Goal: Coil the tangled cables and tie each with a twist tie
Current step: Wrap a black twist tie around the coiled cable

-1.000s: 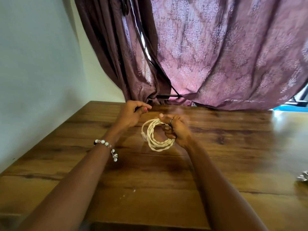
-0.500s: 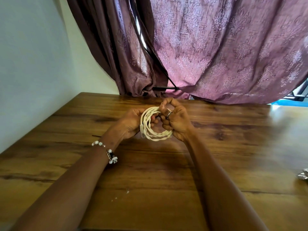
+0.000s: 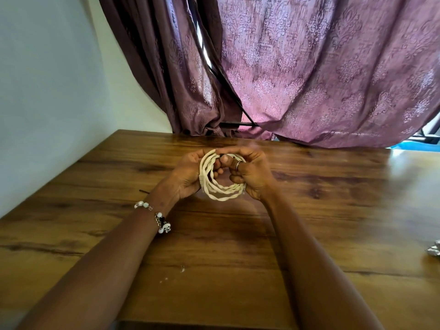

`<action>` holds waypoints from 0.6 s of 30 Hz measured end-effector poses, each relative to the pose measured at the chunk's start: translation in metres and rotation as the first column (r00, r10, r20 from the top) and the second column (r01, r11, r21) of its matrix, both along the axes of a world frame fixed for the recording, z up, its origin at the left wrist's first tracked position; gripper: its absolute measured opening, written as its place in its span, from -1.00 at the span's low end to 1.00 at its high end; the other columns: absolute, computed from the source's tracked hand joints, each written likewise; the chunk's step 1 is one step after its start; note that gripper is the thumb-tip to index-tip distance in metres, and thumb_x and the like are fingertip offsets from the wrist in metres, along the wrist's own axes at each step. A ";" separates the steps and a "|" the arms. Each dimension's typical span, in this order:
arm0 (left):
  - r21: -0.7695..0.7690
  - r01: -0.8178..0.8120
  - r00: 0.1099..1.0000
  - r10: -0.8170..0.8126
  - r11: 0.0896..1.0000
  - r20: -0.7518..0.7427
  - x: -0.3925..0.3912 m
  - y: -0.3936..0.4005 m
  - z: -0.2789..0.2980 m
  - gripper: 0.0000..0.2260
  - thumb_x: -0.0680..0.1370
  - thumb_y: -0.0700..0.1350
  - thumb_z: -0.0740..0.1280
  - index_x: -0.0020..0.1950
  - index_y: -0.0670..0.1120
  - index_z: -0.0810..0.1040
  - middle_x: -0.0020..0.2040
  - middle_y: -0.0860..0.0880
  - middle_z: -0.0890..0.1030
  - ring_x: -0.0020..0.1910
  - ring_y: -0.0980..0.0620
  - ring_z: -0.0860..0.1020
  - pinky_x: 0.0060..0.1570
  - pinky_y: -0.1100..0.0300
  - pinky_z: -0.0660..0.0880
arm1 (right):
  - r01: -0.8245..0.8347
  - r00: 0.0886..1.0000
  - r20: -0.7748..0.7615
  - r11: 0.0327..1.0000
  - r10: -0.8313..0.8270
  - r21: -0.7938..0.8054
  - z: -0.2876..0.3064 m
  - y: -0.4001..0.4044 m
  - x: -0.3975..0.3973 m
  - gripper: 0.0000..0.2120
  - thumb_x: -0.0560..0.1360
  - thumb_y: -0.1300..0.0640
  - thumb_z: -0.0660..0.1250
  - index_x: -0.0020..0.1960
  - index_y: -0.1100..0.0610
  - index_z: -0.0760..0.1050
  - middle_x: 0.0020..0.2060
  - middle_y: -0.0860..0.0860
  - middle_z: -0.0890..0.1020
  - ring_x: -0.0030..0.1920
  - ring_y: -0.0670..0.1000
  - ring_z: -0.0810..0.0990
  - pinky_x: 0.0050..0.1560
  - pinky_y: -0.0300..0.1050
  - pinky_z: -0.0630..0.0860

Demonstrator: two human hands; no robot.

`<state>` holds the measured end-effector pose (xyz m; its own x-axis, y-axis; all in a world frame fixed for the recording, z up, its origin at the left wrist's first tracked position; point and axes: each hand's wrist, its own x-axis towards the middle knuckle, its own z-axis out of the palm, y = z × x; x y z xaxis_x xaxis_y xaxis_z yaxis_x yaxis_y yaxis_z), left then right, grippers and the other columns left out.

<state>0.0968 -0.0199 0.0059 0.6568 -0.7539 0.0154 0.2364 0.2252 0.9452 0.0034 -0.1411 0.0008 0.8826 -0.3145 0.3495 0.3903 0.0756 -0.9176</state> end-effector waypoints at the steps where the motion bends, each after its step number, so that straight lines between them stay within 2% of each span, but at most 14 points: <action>1: 0.008 0.010 0.999 -0.010 1.000 0.030 -0.001 0.000 0.001 -0.83 0.52 -0.42 0.21 -0.01 -0.22 0.54 -0.46 -0.05 0.59 -0.51 0.10 0.55 -0.47 0.28 0.52 | 0.018 1.000 -0.006 1.000 -0.018 0.011 0.000 0.001 0.000 -0.85 0.48 0.38 0.31 -0.06 0.23 0.62 -0.46 0.06 0.53 -0.59 -0.16 0.23 -0.58 -0.34 0.10; 4: 0.130 0.072 0.970 -0.100 0.989 0.220 0.005 0.007 0.004 -0.80 0.52 -0.41 0.24 -0.10 -0.17 0.60 -0.39 -0.07 0.63 -0.45 0.07 0.59 -0.43 0.25 0.54 | 0.057 0.998 -0.015 0.997 -0.056 0.046 -0.002 0.002 -0.001 -0.85 0.52 0.37 0.27 -0.07 0.21 0.59 -0.48 0.02 0.56 -0.60 -0.17 0.25 -0.61 -0.37 0.13; 6: 0.277 0.043 0.892 -0.162 0.960 0.422 0.018 0.016 0.005 -0.80 0.51 -0.38 0.30 -0.13 -0.12 0.66 -0.28 -0.11 0.68 -0.34 0.02 0.63 -0.35 0.20 0.57 | 0.065 0.998 -0.010 0.995 -0.064 0.072 -0.003 -0.001 -0.002 -0.86 0.53 0.36 0.26 -0.06 0.22 0.58 -0.48 -0.01 0.53 -0.59 -0.17 0.23 -0.61 -0.38 0.13; 9: 0.401 -0.106 0.773 -0.178 0.910 0.609 0.039 0.032 0.004 -0.83 0.50 -0.29 0.36 -0.16 -0.04 0.65 -0.27 0.04 0.69 -0.31 0.15 0.60 -0.25 0.23 0.53 | 0.085 0.996 -0.030 0.991 -0.083 0.104 -0.003 -0.007 -0.004 -0.87 0.54 0.34 0.26 -0.05 0.22 0.57 -0.38 0.07 0.49 -0.59 -0.17 0.22 -0.62 -0.39 0.13; 11: 0.469 -0.294 0.637 -0.194 0.833 0.746 0.052 0.038 0.001 -0.87 0.52 -0.20 0.37 -0.16 0.01 0.64 -0.22 0.11 0.67 -0.17 0.14 0.59 0.04 0.05 0.50 | 0.097 0.995 -0.043 0.988 -0.093 0.124 -0.001 -0.009 -0.007 -0.88 0.56 0.33 0.23 -0.02 0.22 0.54 -0.35 0.10 0.47 -0.61 -0.18 0.26 -0.62 -0.39 0.10; 12: 0.486 -0.429 0.531 -0.223 0.761 0.818 0.059 0.040 -0.002 -0.91 0.52 -0.13 0.37 -0.13 0.04 0.64 -0.16 0.11 0.66 -0.08 0.11 0.56 0.19 -0.04 0.40 | 0.101 0.994 -0.049 0.986 -0.095 0.135 0.000 -0.010 -0.008 -0.88 0.57 0.32 0.22 -0.01 0.22 0.53 -0.36 0.09 0.49 -0.61 -0.19 0.26 -0.62 -0.39 0.08; 14: 0.417 -0.665 0.345 -0.241 0.619 0.907 0.068 0.045 -0.008 -0.93 0.53 -0.03 0.35 -0.11 0.08 0.63 -0.08 0.09 0.64 0.06 0.04 0.50 0.30 -0.12 0.20 | 0.106 0.994 -0.053 0.983 -0.099 0.148 0.000 -0.014 -0.009 -0.88 0.59 0.29 0.21 0.00 0.19 0.53 -0.39 0.07 0.50 -0.61 -0.19 0.21 -0.61 -0.38 0.05; 16: 0.287 -0.789 0.230 -0.171 0.543 0.958 0.075 0.047 -0.012 -0.91 0.53 -0.02 0.34 -0.17 0.11 0.59 -0.04 0.03 0.63 0.16 -0.06 0.47 0.25 -0.13 0.20 | 0.114 0.993 -0.046 0.981 -0.108 0.154 0.000 -0.020 -0.010 -0.87 0.59 0.27 0.21 0.01 0.19 0.54 -0.40 0.08 0.47 -0.61 -0.18 0.18 -0.61 -0.37 0.05; 18: 0.141 -0.888 0.129 -0.057 0.438 0.990 0.075 0.045 -0.012 -0.94 0.51 -0.02 0.35 -0.11 0.10 0.62 0.09 -0.06 0.54 0.24 -0.15 0.35 0.20 -0.14 0.19 | 0.116 0.993 -0.045 0.980 -0.110 0.161 0.000 -0.025 -0.013 -0.87 0.58 0.26 0.22 0.02 0.20 0.54 -0.43 0.06 0.45 -0.62 -0.18 0.17 -0.61 -0.37 0.04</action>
